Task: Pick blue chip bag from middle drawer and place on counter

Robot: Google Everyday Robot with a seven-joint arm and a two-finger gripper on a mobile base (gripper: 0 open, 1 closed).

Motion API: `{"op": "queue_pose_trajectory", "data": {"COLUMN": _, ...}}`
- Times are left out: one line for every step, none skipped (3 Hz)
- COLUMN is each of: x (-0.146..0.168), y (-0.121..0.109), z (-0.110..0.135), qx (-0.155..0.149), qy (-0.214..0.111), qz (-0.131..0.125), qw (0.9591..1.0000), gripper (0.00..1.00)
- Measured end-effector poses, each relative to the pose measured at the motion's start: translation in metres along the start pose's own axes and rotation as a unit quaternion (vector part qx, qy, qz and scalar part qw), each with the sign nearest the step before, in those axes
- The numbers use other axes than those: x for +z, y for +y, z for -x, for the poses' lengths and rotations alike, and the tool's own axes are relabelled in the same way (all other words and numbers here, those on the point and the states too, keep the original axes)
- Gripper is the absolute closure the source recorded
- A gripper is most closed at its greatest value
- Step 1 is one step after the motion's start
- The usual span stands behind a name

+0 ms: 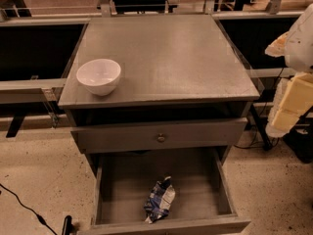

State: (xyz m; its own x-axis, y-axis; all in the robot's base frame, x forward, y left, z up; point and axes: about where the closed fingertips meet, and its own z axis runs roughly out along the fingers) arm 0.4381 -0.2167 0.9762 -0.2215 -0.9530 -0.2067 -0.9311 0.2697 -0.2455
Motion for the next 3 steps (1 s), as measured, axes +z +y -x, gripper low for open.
{"op": "queue_pose_trajectory", "data": {"x": 0.0, "y": 0.0, "z": 0.0, "qx": 0.0, "qy": 0.0, "qz": 0.0, "qw": 1.0, "gripper": 0.0}}
{"op": "queue_pose_trajectory", "data": {"x": 0.036, "y": 0.012, "z": 0.006, "qx": -0.014, "qy": -0.018, "qz": 0.019, "qw": 0.9996, "gripper": 0.0}}
{"op": "queue_pose_trajectory", "data": {"x": 0.092, "y": 0.045, "z": 0.033, "qx": -0.081, "qy": -0.046, "qz": 0.029, "qw": 0.9952, "gripper": 0.0}}
